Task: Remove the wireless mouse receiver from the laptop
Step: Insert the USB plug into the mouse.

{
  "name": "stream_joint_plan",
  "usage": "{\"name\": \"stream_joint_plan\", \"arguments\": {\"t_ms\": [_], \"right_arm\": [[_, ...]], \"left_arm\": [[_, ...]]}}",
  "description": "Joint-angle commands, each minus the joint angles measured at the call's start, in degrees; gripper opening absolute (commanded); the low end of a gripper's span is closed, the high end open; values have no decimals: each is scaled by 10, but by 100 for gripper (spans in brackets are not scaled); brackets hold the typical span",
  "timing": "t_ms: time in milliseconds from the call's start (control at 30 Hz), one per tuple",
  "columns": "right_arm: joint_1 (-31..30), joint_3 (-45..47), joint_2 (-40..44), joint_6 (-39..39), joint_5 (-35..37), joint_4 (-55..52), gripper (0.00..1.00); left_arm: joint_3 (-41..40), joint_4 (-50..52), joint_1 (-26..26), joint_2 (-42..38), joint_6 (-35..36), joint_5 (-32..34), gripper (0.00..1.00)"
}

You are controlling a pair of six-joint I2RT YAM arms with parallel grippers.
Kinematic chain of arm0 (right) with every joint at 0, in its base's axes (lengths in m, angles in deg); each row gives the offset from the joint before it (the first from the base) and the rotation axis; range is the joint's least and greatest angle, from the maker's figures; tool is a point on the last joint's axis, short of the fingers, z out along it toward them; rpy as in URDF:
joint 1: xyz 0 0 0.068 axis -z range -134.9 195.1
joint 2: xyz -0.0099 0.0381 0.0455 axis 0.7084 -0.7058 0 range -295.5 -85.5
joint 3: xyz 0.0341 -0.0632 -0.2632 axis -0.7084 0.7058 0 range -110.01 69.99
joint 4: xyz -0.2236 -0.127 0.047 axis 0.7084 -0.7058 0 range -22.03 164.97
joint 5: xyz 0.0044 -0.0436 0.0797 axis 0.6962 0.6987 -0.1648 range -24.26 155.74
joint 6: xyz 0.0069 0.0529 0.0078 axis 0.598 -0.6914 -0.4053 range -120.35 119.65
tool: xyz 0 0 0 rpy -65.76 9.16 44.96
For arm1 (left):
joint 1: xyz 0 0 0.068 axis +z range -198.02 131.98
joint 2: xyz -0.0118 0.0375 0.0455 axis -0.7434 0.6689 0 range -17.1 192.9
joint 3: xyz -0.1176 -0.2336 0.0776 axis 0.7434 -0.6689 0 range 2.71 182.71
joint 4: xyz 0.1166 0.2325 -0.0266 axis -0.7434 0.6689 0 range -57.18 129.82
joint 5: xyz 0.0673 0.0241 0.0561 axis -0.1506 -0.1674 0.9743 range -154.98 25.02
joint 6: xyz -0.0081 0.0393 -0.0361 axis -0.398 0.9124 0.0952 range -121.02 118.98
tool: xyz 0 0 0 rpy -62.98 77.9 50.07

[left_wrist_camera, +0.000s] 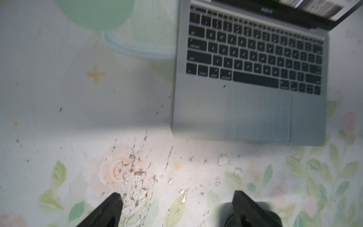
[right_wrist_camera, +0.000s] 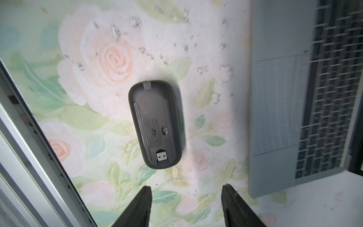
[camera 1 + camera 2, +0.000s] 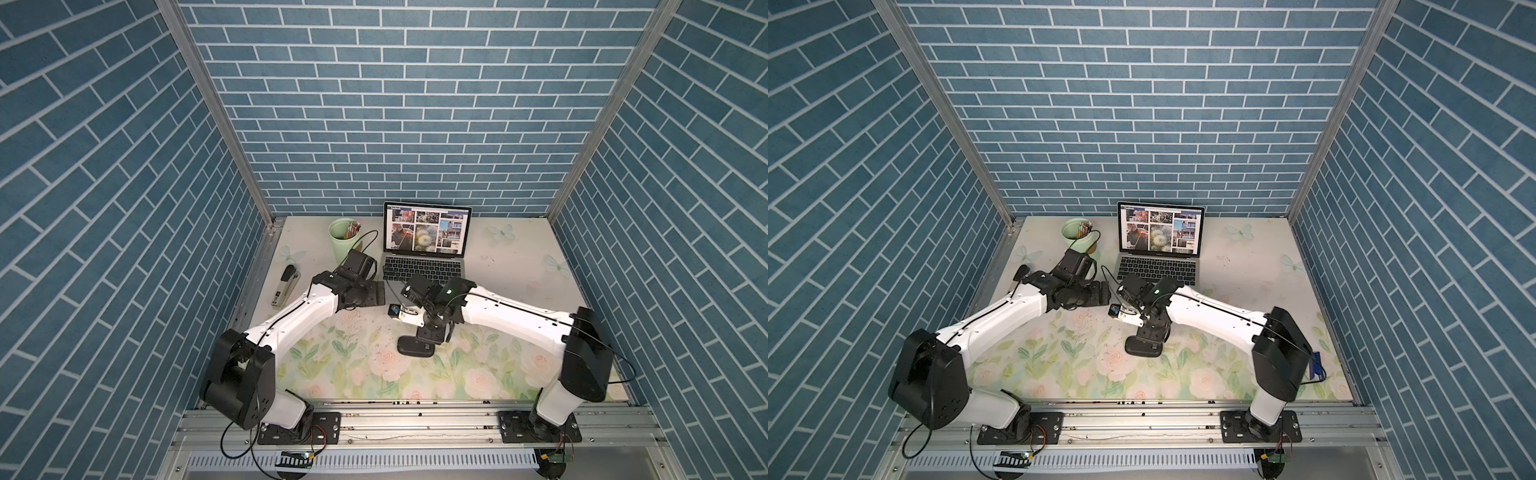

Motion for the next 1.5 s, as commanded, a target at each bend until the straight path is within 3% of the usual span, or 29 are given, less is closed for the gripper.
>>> {"name": "stream_joint_plan", "arguments": {"t_ms": [0, 67, 100, 200, 300, 400, 467, 600, 767, 867, 933, 1000, 1067, 1133, 1200, 1300, 1467], "right_arm": [[2, 3, 45, -62, 1, 17, 43], [3, 21, 49, -88, -23, 43, 11], [3, 33, 53, -107, -28, 62, 0], [2, 91, 101, -171, -26, 149, 0], [2, 177, 205, -234, 10, 286, 0], [2, 250, 295, -293, 32, 401, 0], [4, 248, 309, -343, 76, 388, 0], [5, 185, 283, -388, 188, 251, 0], [21, 198, 304, -366, 178, 262, 0], [50, 198, 299, -368, 147, 248, 37], [64, 198, 298, -362, 121, 240, 43], [75, 202, 300, -356, 96, 240, 59], [79, 207, 302, -349, 83, 245, 60], [82, 211, 305, -345, 82, 247, 60], [92, 209, 309, -341, 75, 238, 62], [116, 211, 321, -329, 48, 224, 68], [150, 230, 315, -351, 4, 207, 64]], "left_arm": [[62, -19, -2, 13, 50, 2, 93], [99, -29, -2, 22, 66, -19, 93], [117, -34, -2, 27, 74, -35, 92], [152, -48, -2, 34, 88, -80, 90], [152, -57, -2, 26, 92, -143, 87], [129, -45, -8, 8, 118, -213, 96], [118, -25, -31, -19, 153, -188, 100], [113, -40, -74, -83, 209, -29, 100], [92, -166, -72, -100, 332, 54, 100], [154, -134, -72, -55, 455, 30, 100], [189, -78, -73, -38, 540, -8, 100], [212, 9, -75, -33, 639, -77, 100], [209, 76, -90, -39, 723, -110, 100], [181, 103, -129, -54, 759, -78, 100], [98, 77, -179, -93, 787, -26, 100], [39, 88, -202, -95, 783, -44, 99], [-11, 76, -221, -64, 772, -96, 100]]}}
